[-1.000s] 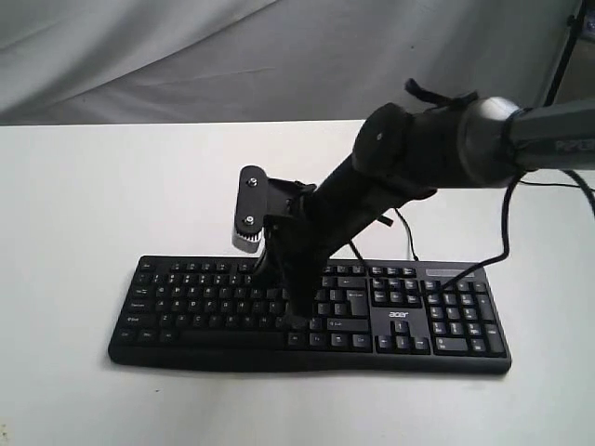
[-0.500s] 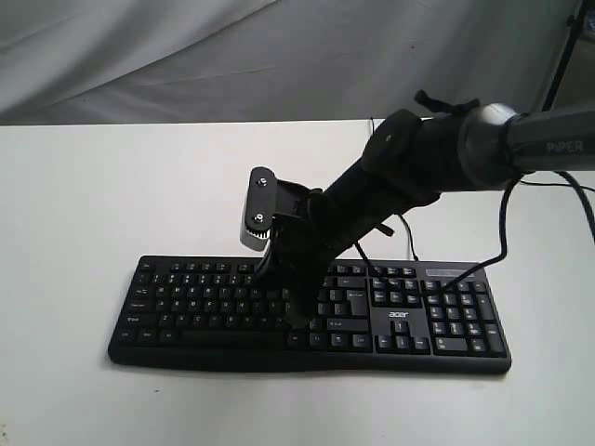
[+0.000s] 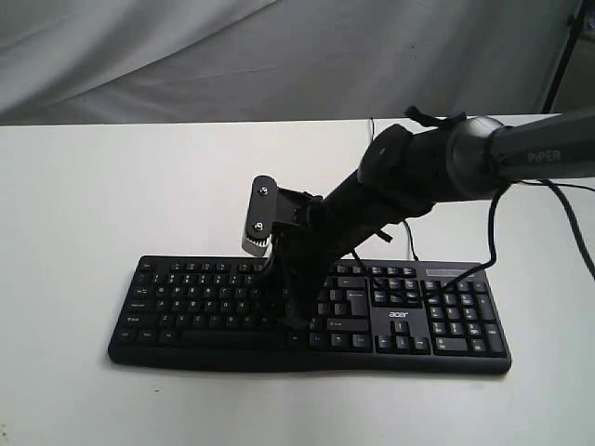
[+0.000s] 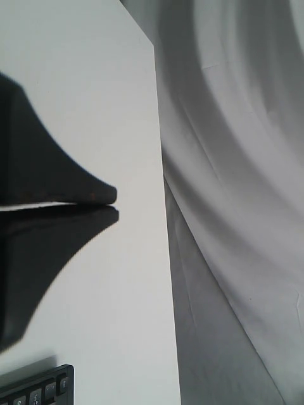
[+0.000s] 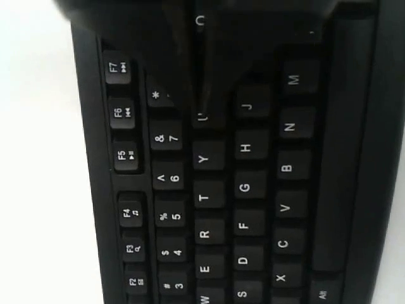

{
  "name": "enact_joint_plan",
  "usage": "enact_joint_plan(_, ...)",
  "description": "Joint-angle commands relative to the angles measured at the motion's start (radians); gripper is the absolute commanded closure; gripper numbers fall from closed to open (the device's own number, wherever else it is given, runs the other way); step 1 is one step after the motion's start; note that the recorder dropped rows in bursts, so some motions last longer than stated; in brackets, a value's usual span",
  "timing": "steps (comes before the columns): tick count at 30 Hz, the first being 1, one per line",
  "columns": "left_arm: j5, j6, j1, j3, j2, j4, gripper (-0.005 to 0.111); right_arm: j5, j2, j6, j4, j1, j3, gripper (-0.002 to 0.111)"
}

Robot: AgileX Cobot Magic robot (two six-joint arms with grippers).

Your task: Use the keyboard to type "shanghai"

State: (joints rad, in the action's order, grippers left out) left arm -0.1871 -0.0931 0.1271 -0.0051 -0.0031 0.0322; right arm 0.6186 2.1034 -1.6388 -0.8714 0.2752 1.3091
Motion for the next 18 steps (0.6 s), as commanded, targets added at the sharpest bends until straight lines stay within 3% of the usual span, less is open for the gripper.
enact_joint_plan(1, 0.004, 0.003, -0.004, 0.005, 0.003, -0.001, 0.106, -0.005, -0.002, -0.013, -0.01, -0.005, -0.004, 0.108)
enact_joint_plan(18, 0.004, 0.003, -0.004, 0.005, 0.003, -0.001, 0.106, 0.018, -0.002, -0.022, -0.002, -0.005, -0.004, 0.108)
